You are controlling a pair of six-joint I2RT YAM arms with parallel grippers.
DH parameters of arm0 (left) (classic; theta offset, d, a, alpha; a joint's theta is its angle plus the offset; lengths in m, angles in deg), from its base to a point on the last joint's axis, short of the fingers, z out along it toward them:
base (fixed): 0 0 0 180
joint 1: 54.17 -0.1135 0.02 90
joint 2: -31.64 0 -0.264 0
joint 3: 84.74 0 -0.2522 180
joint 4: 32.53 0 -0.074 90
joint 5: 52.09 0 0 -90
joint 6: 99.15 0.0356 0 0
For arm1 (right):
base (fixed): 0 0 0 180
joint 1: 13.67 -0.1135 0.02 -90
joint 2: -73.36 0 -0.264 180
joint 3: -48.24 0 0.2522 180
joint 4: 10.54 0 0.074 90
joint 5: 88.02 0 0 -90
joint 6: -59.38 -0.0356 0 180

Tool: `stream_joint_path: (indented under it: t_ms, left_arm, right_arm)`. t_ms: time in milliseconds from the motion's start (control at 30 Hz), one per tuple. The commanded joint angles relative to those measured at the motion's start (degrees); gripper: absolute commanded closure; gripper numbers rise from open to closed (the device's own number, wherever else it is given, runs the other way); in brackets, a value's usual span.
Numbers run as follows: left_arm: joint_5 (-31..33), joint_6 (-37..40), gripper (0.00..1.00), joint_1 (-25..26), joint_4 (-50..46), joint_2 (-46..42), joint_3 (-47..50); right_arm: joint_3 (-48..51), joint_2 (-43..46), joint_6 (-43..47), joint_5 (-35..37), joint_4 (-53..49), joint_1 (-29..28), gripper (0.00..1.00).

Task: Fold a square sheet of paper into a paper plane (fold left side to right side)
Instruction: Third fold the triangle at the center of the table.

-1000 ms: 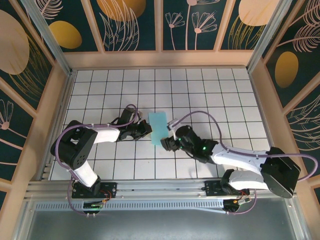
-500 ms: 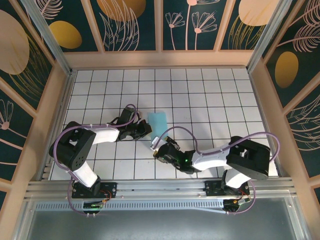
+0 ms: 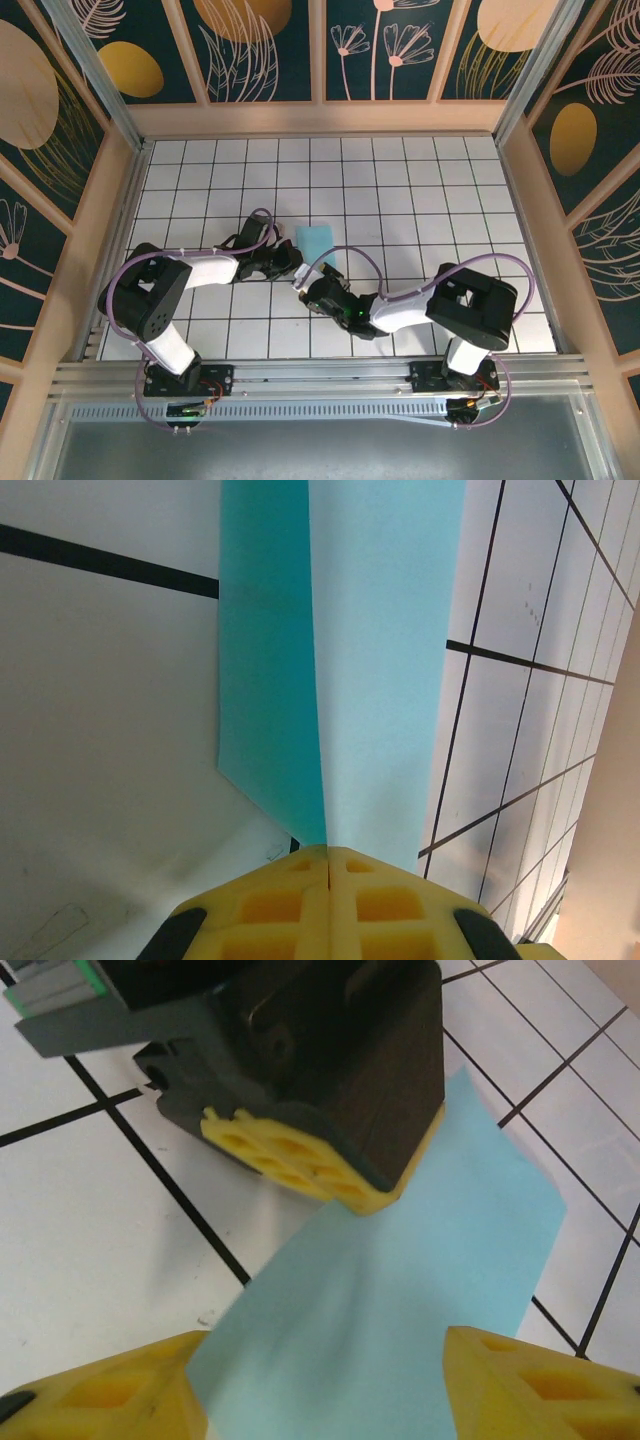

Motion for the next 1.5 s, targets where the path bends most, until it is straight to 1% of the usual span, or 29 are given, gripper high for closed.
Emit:
stream_joint_path:
  t_ms: [0,167,400,467,600,633,733,833,867,933,1000,1100,1200,1300,1400,1433,1467]
  left_arm:
    - [-1.26,-0.37,1.00,0.17,-1.27,-1.37,-1.12]
    - [-1.14,-0.19,1.00,0.13,-1.51,-1.29,-1.33]
    - [-0.92,-0.01,1.00,0.15,-1.61,-1.11,-1.25]
    - [-0.80,0.08,1.00,0.15,-1.71,-1.17,-1.25]
    - [-0.70,0.40,1.00,0.18,-1.88,-1.13,-1.42]
    - [-0.16,0.62,0.96,0.19,-2.07,-1.42,-1.43]
    - [2.95,2.01,0.78,0.17,-4.10,-3.52,-1.47]
    - [6.58,3.29,0.59,-0.02,-7.21,-6.51,-1.76]
    - [7.25,3.54,0.55,-0.28,-8.08,-7.36,-1.80]
    - [7.91,3.77,0.51,-1.15,-9.03,-9.49,-1.53]
    - [7.24,3.65,0.49,-2.29,-8.91,-10.86,-1.10]
    - [5.56,4.51,0.51,-3.40,-9.23,-11.14,-1.77]
    - [4.18,6.42,0.63,-3.41,-10.31,-9.38,-3.80]
    - [2.22,7.08,0.75,-3.41,-9.15,-6.92,-5.06]
    - [1.08,7.48,0.84,-3.32,-8.06,-4.49,-6.10]
    - [0.93,7.71,0.87,-3.23,-7.78,-3.67,-6.39]
    - [0.84,7.89,0.89,-3.10,-7.70,-2.97,-6.68]
  right_arm:
    - [-1.93,-1.20,0.34,0.96,2.12,0.63,0.43]
    - [-1.85,-1.47,-0.59,1.21,1.60,0.72,0.49]
    - [-2.37,-1.31,-2.49,0.81,-0.81,0.64,0.65]
    - [-2.21,-1.19,-2.66,0.74,-1.25,0.55,0.74]
    - [-2.20,-0.85,-3.61,0.58,-2.83,0.47,0.96]
    - [-2.28,-0.78,-4.03,0.55,-3.32,0.51,1.00]
    - [-2.53,0.19,-6.12,-0.27,-5.25,0.64,1.00]
    - [-2.85,1.32,-8.57,-2.93,-7.80,0.90,1.00]
    - [-3.05,1.55,-9.25,-3.92,-8.68,1.06,1.00]
    - [-3.59,1.91,-10.78,-6.33,-10.77,1.56,1.00]
    - [-4.20,2.21,-12.26,-9.16,-12.57,2.32,1.00]
    - [-5.25,3.11,-14.92,-13.75,-15.20,3.70,1.00]
    - [-7.07,3.95,-17.96,-19.29,-18.02,5.09,1.00]
    - [-8.34,4.56,-20.08,-23.60,-19.84,5.70,1.00]
    - [-9.51,4.50,-22.41,-29.16,-21.43,6.96,1.00]
    - [-9.80,4.43,-23.30,-32.13,-21.77,7.37,1.00]
    - [-9.97,4.43,-24.02,-33.61,-21.79,7.52,1.00]
